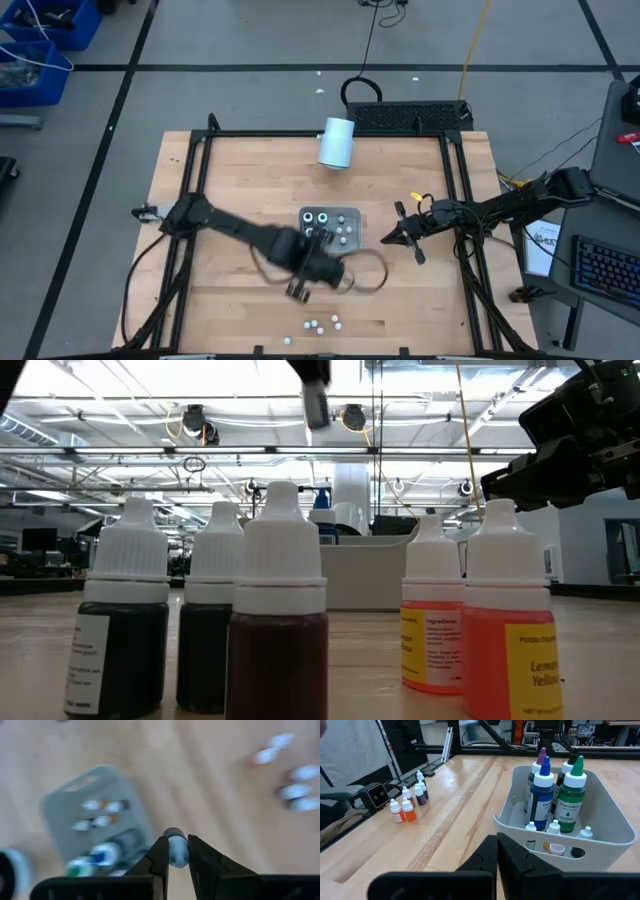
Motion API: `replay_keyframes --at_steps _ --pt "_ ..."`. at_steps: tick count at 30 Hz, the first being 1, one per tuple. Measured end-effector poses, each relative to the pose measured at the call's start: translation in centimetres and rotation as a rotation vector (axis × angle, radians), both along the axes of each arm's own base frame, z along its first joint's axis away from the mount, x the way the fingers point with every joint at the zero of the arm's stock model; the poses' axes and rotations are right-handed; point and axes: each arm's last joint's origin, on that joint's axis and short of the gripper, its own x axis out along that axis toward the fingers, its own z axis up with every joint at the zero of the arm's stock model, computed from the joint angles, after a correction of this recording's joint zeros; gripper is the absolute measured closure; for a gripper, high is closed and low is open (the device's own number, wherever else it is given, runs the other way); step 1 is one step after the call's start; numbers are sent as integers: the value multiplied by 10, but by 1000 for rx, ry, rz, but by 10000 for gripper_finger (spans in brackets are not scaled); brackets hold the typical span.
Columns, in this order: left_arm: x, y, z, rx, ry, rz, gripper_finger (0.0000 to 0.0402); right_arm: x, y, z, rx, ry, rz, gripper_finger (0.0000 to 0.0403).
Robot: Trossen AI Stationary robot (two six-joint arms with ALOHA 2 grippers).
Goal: Pick & Place food coloring
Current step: Put the small blue food coloring bottle into the gray bin
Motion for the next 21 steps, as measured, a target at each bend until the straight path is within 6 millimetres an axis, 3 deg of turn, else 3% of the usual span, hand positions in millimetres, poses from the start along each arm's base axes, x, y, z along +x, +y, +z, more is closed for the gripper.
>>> replay_keyframes --at_steps 6,9,14,21 --pt "28 70 0 94 -87 6 348 0 0 0 -4 -1 1 403" --pt "40 94 -5 112 -114 -5 348 0 0 1 -9 -15 3 403" --pt "55 119 -23 98 -100 -42 348 1 0 6 -7 -63 3 403" --pt "73 133 -67 151 0 -114 348 1 0 5 -13 -58 0 403"
